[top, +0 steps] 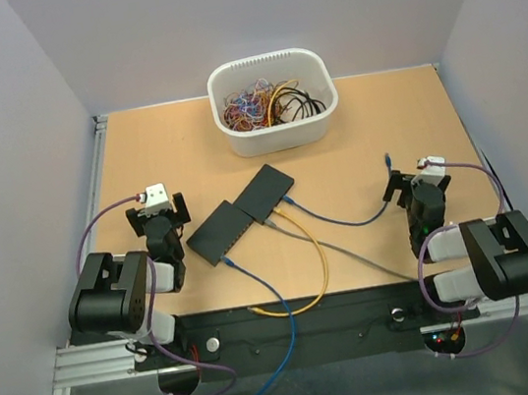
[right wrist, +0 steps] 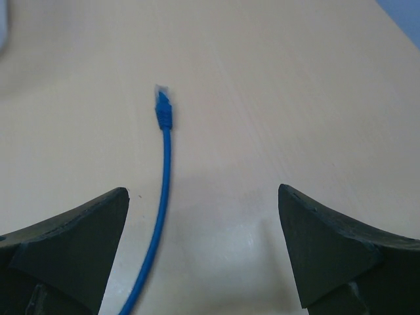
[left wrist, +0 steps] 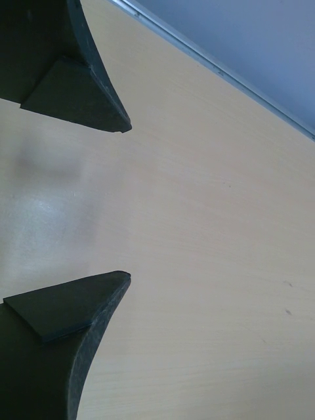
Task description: Insert the plug into the switch port
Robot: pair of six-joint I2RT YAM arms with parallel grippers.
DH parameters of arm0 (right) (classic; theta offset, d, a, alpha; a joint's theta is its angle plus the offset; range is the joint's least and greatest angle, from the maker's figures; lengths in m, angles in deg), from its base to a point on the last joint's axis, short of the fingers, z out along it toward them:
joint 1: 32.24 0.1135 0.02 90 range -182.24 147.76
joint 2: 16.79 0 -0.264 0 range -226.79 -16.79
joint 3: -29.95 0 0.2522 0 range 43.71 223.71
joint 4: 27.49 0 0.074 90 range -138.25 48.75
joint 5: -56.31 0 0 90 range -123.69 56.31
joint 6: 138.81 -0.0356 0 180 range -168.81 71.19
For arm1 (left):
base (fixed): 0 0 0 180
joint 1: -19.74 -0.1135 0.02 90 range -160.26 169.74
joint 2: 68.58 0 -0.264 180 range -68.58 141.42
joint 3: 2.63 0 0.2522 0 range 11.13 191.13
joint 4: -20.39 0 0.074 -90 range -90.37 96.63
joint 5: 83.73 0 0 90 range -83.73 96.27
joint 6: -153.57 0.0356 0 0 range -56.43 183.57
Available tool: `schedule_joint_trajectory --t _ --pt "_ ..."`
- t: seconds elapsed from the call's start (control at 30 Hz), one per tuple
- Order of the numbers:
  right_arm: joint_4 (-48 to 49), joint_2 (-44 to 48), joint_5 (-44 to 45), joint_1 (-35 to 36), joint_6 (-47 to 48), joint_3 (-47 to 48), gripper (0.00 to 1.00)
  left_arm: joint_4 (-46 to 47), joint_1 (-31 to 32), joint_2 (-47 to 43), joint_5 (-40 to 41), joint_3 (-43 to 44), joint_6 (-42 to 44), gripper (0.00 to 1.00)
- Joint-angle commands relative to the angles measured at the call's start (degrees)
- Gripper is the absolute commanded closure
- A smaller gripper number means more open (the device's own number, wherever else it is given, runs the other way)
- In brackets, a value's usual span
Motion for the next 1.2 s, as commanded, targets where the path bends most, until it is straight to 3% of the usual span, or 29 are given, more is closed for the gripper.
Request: schedule_joint_trajectory --t 0.0,0.1,0.17,0.2,0.23,0.37,1.17 --pt "20.9 -5.0 -6.1 -1.0 -0.5 0.2 0.0 19.3 -0.3 -1.1 0.2 1.2 -0.1 0.01" --pt "26.8 -10.9 -9.9 -1.1 0.4 -0.7 0.0 19.3 -0.3 -1.2 0.3 1.2 -0.1 0.01" --pt "39.0 -19.6 -13.9 -1.2 2.5 -1.1 0.0 19.3 -0.3 -1.2 0.1 1.2 -0.1 0.01" --pt "38.1 -18.5 -14.7 -1.2 2.5 -0.6 0.0 19.3 -0.3 -1.2 0.1 1.3 0.0 0.01" --pt "28.6 -15.5 -14.7 -1.2 2.5 0.4 0.0 19.3 -0.3 -1.1 0.2 1.2 -0.1 0.01" --pt "24.4 -16.8 -19.8 -1.2 4.7 4.3 0.0 19.3 -0.3 -1.2 0.2 1.2 -0.1 0.01" --pt "22.3 -17.0 -15.9 -1.2 3.6 5.7 0.0 19.2 -0.3 -1.2 0.1 1.3 -0.2 0.01"
